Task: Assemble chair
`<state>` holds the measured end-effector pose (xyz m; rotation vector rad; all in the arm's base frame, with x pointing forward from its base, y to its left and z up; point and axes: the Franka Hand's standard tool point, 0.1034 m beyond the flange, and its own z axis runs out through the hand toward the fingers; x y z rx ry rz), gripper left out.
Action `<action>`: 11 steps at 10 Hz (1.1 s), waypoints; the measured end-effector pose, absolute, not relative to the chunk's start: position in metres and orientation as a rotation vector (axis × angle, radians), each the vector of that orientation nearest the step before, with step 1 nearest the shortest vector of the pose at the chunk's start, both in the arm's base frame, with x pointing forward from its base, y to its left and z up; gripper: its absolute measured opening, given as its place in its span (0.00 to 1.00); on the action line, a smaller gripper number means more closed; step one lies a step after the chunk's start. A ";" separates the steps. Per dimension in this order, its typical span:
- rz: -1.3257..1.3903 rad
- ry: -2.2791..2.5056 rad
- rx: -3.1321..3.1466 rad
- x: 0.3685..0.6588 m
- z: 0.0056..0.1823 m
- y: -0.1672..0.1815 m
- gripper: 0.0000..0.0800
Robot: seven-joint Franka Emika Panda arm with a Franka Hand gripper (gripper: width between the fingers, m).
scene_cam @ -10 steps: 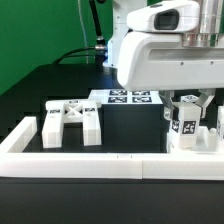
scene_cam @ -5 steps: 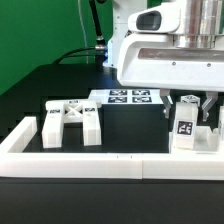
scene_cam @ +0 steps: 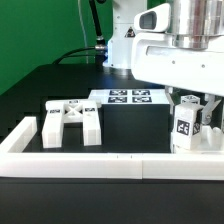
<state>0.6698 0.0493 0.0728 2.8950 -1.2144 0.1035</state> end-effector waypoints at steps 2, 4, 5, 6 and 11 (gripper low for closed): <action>0.102 -1.262 2.877 0.670 0.073 0.050 0.44; 0.103 -1.141 2.924 0.670 0.073 0.049 0.77; 0.104 -1.046 2.957 0.670 0.074 0.050 0.77; 0.106 -0.892 3.002 0.670 0.075 0.050 0.80; 0.118 -0.299 3.100 0.673 0.076 0.043 0.81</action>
Offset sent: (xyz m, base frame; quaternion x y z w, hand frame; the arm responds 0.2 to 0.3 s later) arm -0.0056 0.0024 0.0031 -0.0003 -0.0156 -0.0680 0.9976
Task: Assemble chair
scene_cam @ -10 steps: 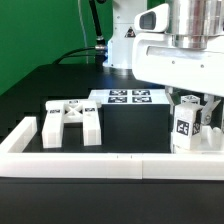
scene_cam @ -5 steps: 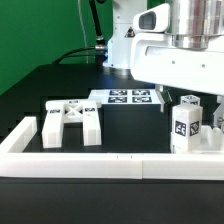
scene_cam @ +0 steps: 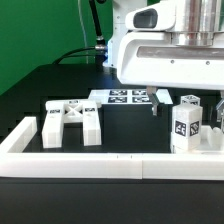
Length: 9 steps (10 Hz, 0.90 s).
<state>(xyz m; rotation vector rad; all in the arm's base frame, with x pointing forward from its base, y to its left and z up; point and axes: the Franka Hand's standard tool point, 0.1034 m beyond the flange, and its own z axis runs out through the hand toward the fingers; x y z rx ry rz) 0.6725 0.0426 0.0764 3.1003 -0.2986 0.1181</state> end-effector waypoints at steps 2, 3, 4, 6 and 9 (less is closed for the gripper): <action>0.114 -0.069 3.103 0.673 0.076 0.041 0.81; 0.110 0.092 3.091 0.673 0.076 0.040 0.81; 0.104 0.261 3.063 0.673 0.077 0.039 0.81; 0.094 0.471 3.019 0.672 0.076 0.042 0.81; 0.066 0.862 2.897 0.672 0.076 0.041 0.81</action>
Offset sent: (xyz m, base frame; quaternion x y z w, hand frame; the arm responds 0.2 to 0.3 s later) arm -0.0022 -0.0014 0.0044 -0.0222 -0.0099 -0.2766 0.9607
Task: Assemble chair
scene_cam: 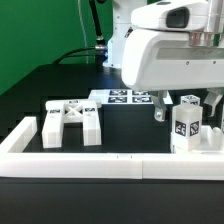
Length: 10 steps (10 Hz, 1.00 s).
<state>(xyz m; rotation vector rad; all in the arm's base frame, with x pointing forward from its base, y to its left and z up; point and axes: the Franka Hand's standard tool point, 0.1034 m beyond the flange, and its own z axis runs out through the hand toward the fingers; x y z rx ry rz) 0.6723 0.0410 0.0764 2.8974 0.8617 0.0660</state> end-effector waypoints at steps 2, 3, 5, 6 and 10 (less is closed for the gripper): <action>0.066 0.833 2.907 0.672 0.076 0.040 0.66; 0.066 0.832 2.907 0.672 0.076 0.040 0.48; 0.067 0.783 2.921 0.672 0.075 0.040 0.38; 0.071 0.727 2.937 0.672 0.075 0.040 0.38; 0.107 0.029 3.057 0.671 0.074 0.039 0.37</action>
Offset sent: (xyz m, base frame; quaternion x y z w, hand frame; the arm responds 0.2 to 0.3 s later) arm 0.0000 0.0000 0.0000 0.0000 0.0000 0.0650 0.9979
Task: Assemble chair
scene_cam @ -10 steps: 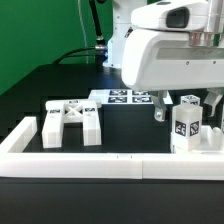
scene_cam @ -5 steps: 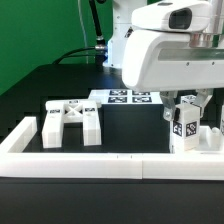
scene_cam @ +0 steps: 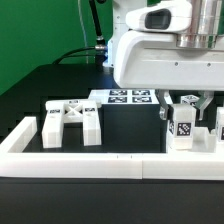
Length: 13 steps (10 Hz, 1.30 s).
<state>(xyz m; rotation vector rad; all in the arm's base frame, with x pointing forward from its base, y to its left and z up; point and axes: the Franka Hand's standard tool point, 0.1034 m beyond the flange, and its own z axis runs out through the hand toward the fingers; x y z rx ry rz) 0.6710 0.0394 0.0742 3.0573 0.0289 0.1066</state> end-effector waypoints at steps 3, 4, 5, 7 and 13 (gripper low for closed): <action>0.121 -0.499 3.048 0.670 0.072 0.043 0.37; 0.134 -0.671 3.033 0.671 0.071 0.044 0.37; 0.138 -0.788 3.009 0.671 0.071 0.045 0.37; 0.135 -1.028 2.947 0.672 0.072 0.048 0.37; 0.129 -1.483 2.781 0.672 0.072 0.049 0.37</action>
Offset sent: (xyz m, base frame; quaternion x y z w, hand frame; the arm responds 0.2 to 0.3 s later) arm -0.0054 0.0023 -0.0122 0.0313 0.0041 0.2922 0.9558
